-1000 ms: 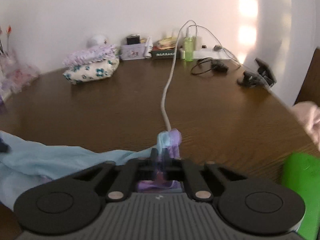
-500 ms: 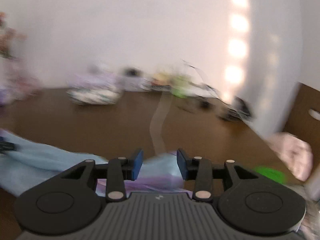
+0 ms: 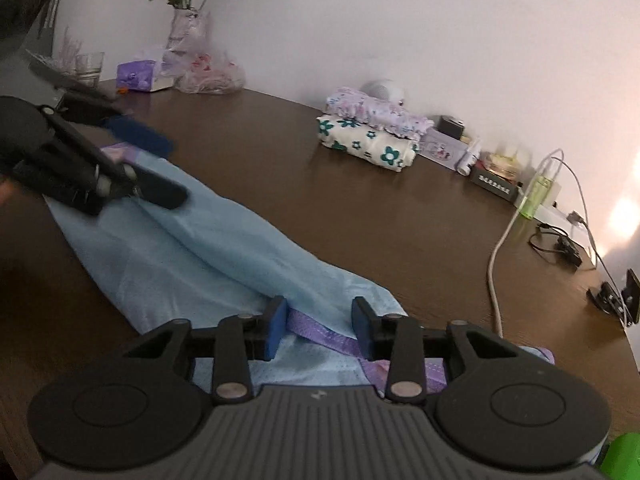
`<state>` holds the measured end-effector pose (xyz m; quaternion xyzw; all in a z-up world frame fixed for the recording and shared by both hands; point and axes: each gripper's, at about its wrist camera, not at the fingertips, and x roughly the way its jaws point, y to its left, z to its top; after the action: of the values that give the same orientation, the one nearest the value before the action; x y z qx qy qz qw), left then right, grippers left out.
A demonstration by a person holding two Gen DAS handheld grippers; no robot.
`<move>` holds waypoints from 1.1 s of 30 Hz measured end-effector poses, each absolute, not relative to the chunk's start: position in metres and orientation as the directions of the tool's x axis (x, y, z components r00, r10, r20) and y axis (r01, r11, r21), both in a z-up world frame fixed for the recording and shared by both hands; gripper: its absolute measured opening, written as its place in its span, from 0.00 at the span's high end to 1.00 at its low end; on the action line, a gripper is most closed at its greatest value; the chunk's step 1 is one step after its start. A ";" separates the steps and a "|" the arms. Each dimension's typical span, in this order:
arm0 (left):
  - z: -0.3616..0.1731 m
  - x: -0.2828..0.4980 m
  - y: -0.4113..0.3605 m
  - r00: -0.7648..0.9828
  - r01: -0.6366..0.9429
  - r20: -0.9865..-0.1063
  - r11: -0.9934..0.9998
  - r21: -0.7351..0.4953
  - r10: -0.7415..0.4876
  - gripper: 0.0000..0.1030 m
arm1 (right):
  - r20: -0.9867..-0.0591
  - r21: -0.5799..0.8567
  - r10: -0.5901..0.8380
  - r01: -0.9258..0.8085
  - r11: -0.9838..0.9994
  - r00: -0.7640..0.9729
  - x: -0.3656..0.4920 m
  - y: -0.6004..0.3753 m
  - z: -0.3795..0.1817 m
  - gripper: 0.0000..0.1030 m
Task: Fold clothes
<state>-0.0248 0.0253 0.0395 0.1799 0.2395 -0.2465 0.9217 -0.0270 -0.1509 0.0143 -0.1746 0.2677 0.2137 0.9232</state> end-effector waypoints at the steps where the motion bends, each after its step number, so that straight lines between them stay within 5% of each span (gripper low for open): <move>1: 0.036 -0.026 0.010 0.755 0.574 -0.537 0.774 0.267 -0.375 0.31 | -0.555 -0.201 0.308 -0.484 0.852 0.773 -0.029 -0.152 0.016 0.89; 4: 0.024 -0.016 -0.013 0.726 0.616 -0.585 0.721 0.317 -0.363 0.33 | -0.502 -0.181 0.332 -0.472 0.863 0.799 -0.032 -0.159 0.025 0.93; 6: 0.020 -0.001 -0.016 0.708 0.603 -0.618 0.747 0.278 -0.342 0.44 | -0.487 -0.165 0.346 -0.474 0.865 0.802 -0.030 -0.164 0.029 0.93; 10: 0.019 0.017 -0.008 0.697 0.558 -0.644 0.803 0.212 -0.314 0.95 | -0.490 -0.164 0.360 -0.489 0.856 0.794 -0.029 -0.164 0.031 0.91; 14: 0.024 0.011 0.000 0.727 0.541 -0.603 0.815 0.207 -0.329 0.95 | -0.504 -0.259 0.310 -0.484 0.836 0.806 -0.029 -0.151 0.023 0.70; 23: 0.027 0.005 0.006 0.750 0.521 -0.575 0.827 0.212 -0.326 0.96 | -0.445 -0.550 0.114 -0.371 0.749 0.888 -0.028 -0.130 0.000 0.72; 27: 0.024 0.004 0.005 0.744 0.528 -0.583 0.823 0.211 -0.328 0.96 | -0.348 -0.651 0.069 -0.294 0.700 0.935 -0.035 -0.128 -0.008 0.90; 33: 0.015 0.001 0.010 0.728 0.520 -0.616 0.828 0.211 -0.301 0.89 | -0.415 -0.656 0.092 -0.367 0.659 0.905 -0.043 -0.129 -0.014 0.87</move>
<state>0.0006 0.0101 0.0152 0.1879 0.2916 -0.2256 0.9104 -0.0426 -0.1286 -0.0144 -0.3923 0.1759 0.1284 0.8937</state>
